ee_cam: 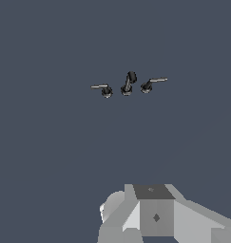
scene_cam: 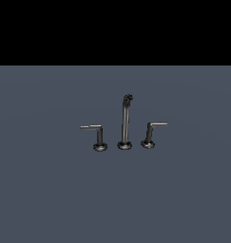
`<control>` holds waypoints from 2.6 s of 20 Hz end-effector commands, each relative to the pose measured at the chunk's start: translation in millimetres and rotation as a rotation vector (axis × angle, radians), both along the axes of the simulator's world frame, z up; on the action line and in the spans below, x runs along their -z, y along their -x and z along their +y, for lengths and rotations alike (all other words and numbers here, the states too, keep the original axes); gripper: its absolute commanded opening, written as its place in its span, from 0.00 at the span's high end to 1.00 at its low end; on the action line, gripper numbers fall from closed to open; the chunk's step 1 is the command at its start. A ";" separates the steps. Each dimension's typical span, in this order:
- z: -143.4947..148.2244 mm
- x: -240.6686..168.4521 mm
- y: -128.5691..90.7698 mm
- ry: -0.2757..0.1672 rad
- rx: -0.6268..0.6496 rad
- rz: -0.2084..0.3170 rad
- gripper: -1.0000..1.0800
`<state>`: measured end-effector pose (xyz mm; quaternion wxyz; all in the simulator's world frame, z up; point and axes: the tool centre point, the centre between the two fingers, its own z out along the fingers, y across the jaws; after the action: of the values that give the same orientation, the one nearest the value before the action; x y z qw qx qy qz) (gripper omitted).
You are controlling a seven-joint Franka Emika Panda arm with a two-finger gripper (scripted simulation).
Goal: Turn on the faucet by rotating a designated handle.
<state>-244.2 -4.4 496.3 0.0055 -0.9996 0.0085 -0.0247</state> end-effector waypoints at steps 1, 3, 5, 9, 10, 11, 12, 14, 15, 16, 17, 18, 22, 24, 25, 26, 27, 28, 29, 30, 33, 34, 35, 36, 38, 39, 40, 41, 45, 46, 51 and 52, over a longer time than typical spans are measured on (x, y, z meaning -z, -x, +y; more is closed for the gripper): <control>0.0 0.0 0.0 0.000 0.000 0.000 1.00; 0.4 0.6 -0.2 0.000 0.002 0.000 1.00; 1.5 2.3 -0.7 0.000 0.009 0.000 1.00; 5.9 9.4 -2.9 -0.001 0.035 0.001 1.00; 7.5 11.9 -3.7 -0.001 0.045 0.002 1.00; 9.3 14.7 -4.7 -0.001 0.055 0.002 1.00; 11.2 17.8 -5.7 -0.001 0.067 0.002 1.00; 15.5 24.9 -8.2 -0.002 0.093 0.003 1.00; 18.0 28.9 -9.6 -0.002 0.108 0.004 1.00; 20.6 33.2 -11.2 -0.002 0.124 0.004 1.00; 23.3 37.8 -13.0 -0.003 0.141 0.005 1.00; 26.2 42.7 -14.9 -0.003 0.160 0.005 1.00; 39.1 65.2 -24.3 -0.005 0.243 0.008 1.00; 45.7 77.0 -29.7 -0.006 0.287 0.010 1.00; 48.9 82.9 -32.5 -0.007 0.309 0.011 1.00; 52.0 88.8 -35.4 -0.007 0.331 0.011 1.00; 55.1 94.8 -38.4 -0.008 0.353 0.012 1.00; 58.2 100.7 -41.4 -0.008 0.376 0.013 1.00; 61.2 106.6 -44.5 -0.009 0.398 0.014 1.00; 64.1 112.5 -47.7 -0.010 0.419 0.014 1.00; 72.5 130.3 -57.6 -0.012 0.485 0.017 1.00; 75.1 136.2 -61.0 -0.012 0.507 0.017 1.00; 77.7 142.1 -64.5 -0.013 0.529 0.018 1.00; 80.2 147.9 -68.0 -0.014 0.550 0.019 1.00; 85.0 159.6 -75.1 -0.015 0.593 0.021 1.00; 87.3 165.4 -78.8 -0.016 0.615 0.021 1.00; 89.4 171.1 -82.4 -0.017 0.636 0.022 1.00; 91.5 176.8 -86.1 -0.017 0.657 0.023 1.00; 99.0 199.1 -101.0 -0.020 0.739 0.026 1.00; 100.6 204.5 -104.8 -0.021 0.759 0.027 1.00; 107.4 230.6 -123.2 -0.025 0.856 0.030 1.00; 108.4 235.5 -126.8 -0.026 0.874 0.031 1.00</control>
<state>-123.0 102.0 268.6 0.0062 -0.9085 0.4178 -0.0099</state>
